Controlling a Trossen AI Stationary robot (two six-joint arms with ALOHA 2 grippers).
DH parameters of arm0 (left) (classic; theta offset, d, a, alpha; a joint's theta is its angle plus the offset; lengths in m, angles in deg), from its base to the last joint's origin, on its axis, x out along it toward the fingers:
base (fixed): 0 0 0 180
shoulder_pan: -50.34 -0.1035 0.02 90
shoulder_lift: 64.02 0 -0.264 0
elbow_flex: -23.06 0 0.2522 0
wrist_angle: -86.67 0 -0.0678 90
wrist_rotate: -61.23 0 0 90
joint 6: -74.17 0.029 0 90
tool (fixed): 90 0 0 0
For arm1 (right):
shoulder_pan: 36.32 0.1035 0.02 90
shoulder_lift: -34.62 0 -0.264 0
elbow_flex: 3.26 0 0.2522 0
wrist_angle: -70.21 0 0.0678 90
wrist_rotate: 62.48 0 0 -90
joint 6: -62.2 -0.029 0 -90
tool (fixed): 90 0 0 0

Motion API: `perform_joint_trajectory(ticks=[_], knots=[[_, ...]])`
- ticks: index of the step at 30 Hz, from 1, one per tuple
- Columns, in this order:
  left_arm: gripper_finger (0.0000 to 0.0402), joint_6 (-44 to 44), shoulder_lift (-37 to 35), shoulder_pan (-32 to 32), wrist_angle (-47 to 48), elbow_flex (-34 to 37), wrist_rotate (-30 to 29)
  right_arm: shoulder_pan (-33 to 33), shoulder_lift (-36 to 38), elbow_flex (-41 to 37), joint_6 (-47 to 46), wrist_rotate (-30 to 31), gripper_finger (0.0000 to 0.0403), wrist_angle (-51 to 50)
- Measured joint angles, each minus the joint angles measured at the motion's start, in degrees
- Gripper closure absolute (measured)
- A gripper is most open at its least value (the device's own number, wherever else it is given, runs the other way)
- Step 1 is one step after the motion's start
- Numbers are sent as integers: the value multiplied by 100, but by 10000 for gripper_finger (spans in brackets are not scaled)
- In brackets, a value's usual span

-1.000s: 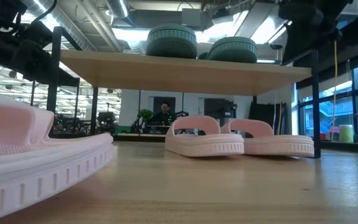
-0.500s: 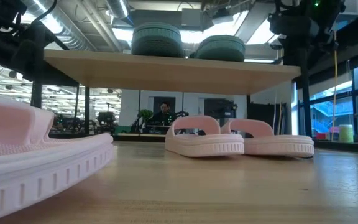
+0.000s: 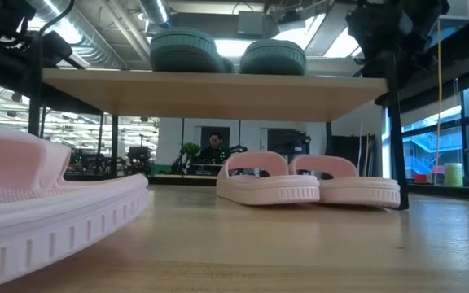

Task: Pick and place slides into the shelf
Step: Adjust the shelf

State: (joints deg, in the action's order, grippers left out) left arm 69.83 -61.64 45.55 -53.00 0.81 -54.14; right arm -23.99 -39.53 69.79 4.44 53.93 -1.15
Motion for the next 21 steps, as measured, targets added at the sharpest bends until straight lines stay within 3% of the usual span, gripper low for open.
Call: perform_joint_trajectory(ticks=[14,21], knots=[[274,-140,2,9,-57,2,134,-7,38,16,-278,106,150,-312],[274,-604,4,11,160,-112,-175,24,96,517,-194,108,150,-583]])
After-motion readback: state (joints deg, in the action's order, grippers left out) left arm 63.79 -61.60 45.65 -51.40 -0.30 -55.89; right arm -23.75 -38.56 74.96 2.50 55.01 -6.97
